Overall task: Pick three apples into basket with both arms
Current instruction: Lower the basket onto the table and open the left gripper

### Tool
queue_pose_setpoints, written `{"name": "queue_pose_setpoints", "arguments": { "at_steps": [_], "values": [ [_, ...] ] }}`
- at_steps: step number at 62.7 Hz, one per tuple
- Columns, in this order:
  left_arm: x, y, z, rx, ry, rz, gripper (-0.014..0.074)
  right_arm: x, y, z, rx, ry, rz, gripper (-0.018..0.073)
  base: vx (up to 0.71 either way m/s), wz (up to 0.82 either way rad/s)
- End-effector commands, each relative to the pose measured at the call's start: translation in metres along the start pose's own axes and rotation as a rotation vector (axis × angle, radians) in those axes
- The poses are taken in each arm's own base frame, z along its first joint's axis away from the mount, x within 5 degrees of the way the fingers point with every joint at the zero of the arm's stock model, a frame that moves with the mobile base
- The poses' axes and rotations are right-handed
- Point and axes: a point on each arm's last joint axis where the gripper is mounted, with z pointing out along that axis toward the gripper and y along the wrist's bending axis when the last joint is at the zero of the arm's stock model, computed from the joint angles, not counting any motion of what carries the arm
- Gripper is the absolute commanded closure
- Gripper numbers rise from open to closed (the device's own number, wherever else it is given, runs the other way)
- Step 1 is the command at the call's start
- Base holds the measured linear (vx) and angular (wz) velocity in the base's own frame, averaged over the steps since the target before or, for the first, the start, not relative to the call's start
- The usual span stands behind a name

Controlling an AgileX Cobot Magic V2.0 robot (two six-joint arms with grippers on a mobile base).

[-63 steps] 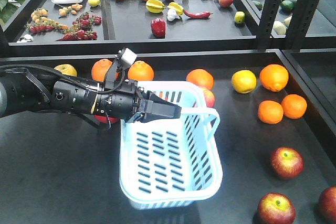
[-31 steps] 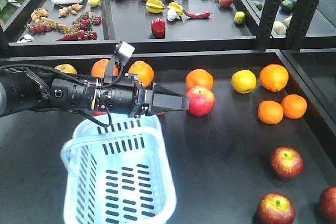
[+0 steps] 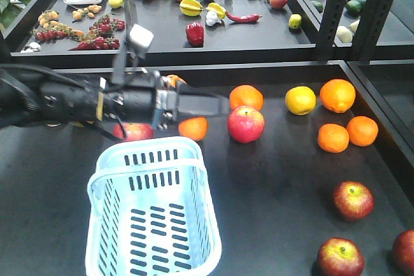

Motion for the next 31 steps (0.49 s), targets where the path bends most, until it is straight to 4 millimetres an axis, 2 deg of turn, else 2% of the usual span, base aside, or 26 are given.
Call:
{"name": "queue_pose_setpoints", "arguments": {
  "at_steps": [1, 8, 15, 22, 31],
  "values": [
    [-0.03, -0.046, -0.029, 0.053, -0.115, 0.11, 0.0406, -0.002, 0.0, 0.001, 0.0, -0.059, -0.007, 0.0564, 0.0, 0.0],
    [-0.036, -0.069, -0.056, 0.001, -0.101, 0.233, 0.0601, -0.002, 0.0, 0.001, 0.0, -0.059, -0.007, 0.0564, 0.0, 0.0],
    [-0.03, -0.095, -0.08, -0.083, 0.0, 0.368, 0.0605, -0.002, 0.0, 0.001, 0.0, -0.059, -0.007, 0.0564, 0.0, 0.0],
    [-0.017, -0.12, -0.095, -0.038, 0.026, 0.356, 0.0604, -0.002, 0.0, 0.001, 0.0, -0.059, -0.007, 0.0564, 0.0, 0.0],
    [0.005, -0.129, -0.103, -0.031, 0.038, 0.338, 0.0604, -0.002, 0.0, 0.001, 0.0, -0.059, -0.007, 0.0564, 0.0, 0.0]
  ]
}}
